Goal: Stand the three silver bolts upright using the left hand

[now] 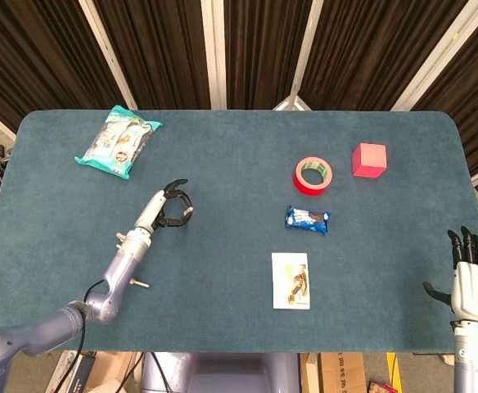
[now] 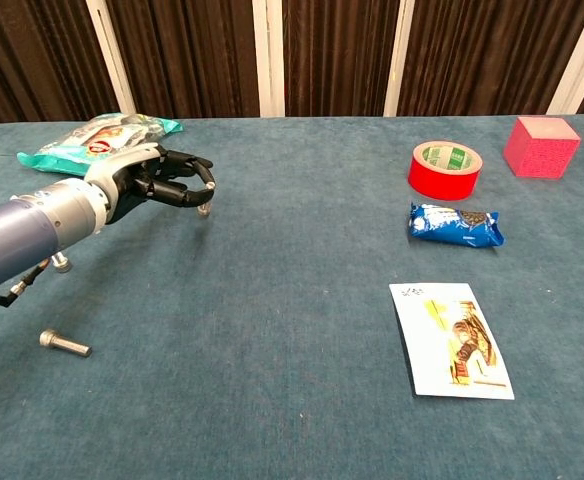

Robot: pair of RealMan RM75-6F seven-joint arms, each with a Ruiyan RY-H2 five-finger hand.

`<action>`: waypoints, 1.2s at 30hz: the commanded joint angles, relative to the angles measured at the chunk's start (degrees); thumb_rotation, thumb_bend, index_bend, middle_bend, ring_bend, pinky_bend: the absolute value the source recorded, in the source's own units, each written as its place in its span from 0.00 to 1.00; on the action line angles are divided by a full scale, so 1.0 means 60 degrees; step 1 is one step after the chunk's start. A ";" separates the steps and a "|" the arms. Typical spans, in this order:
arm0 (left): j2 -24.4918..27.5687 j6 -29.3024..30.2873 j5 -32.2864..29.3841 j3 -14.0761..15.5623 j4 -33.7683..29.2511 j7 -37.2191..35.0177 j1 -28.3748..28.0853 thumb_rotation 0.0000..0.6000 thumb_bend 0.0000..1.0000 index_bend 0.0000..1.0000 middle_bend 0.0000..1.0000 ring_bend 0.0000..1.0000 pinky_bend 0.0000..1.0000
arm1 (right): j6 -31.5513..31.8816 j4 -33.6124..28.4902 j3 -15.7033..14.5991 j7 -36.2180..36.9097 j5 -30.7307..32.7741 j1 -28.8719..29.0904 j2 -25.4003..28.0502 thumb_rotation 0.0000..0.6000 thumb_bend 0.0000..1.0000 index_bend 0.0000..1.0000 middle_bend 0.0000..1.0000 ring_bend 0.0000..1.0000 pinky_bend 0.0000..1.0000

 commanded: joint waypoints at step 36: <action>-0.0251 -0.0001 0.0649 0.0566 0.0970 -0.1857 0.0057 1.00 0.54 0.65 0.09 0.00 0.00 | 0.0023 0.0088 0.0019 -0.0064 0.0031 0.0024 -0.0119 1.00 0.00 0.12 0.04 0.00 0.00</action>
